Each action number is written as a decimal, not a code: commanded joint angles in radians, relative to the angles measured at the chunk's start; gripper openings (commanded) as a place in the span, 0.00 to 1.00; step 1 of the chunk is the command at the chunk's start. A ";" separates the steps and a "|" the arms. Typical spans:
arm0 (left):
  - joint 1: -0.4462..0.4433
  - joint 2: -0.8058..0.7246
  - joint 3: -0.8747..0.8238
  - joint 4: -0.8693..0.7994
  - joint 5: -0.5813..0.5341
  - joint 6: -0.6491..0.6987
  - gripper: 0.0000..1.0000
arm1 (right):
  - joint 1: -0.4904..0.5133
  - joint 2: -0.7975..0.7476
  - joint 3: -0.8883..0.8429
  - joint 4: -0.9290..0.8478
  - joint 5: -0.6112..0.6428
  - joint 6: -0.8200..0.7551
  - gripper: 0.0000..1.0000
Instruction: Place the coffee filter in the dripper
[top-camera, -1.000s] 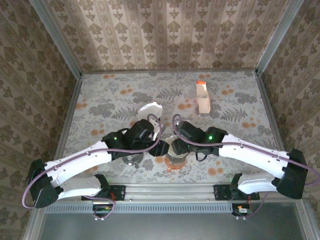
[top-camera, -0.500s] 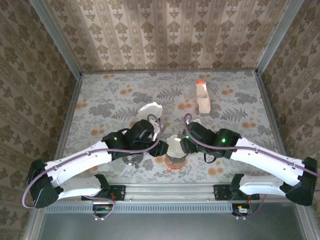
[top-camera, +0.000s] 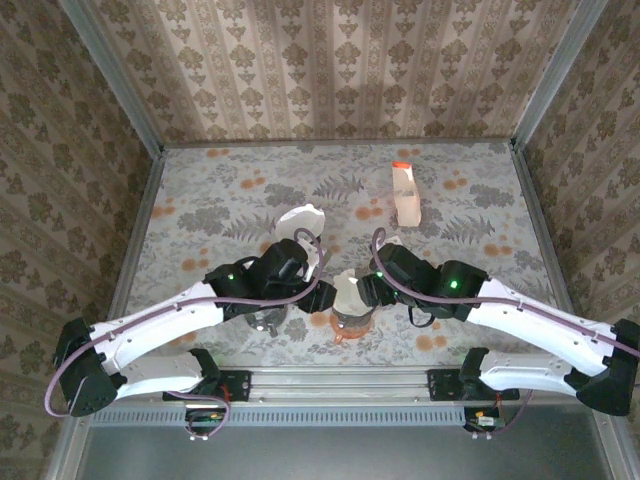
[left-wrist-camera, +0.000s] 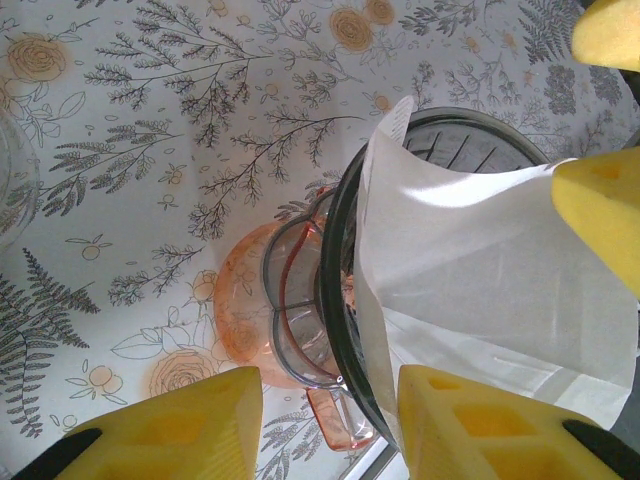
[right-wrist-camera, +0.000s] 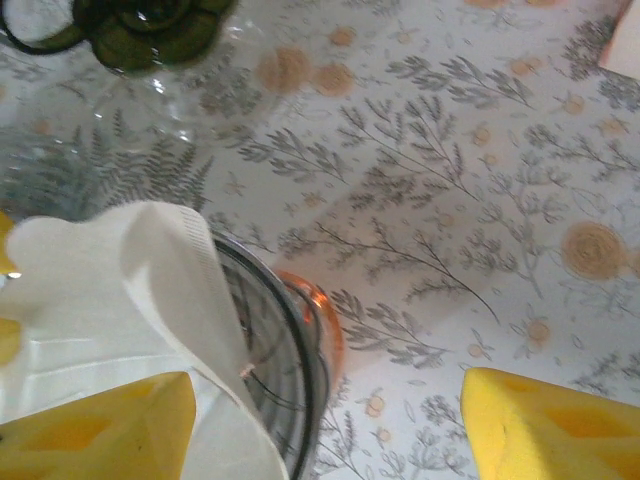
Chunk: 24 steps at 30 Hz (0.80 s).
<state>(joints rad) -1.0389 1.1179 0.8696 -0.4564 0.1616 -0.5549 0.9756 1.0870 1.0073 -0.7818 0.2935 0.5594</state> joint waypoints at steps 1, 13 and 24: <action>0.005 -0.010 -0.010 0.005 0.012 -0.013 0.42 | 0.000 0.044 0.011 0.061 -0.044 -0.032 0.72; 0.005 -0.011 -0.014 0.008 0.013 -0.013 0.42 | -0.020 0.085 0.041 0.007 0.050 -0.009 0.70; 0.010 -0.009 -0.016 0.010 0.011 -0.014 0.42 | -0.020 -0.051 -0.033 -0.059 0.039 0.032 0.65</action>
<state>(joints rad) -1.0378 1.1179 0.8639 -0.4515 0.1616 -0.5552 0.9588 1.0485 1.0084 -0.7719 0.3107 0.5644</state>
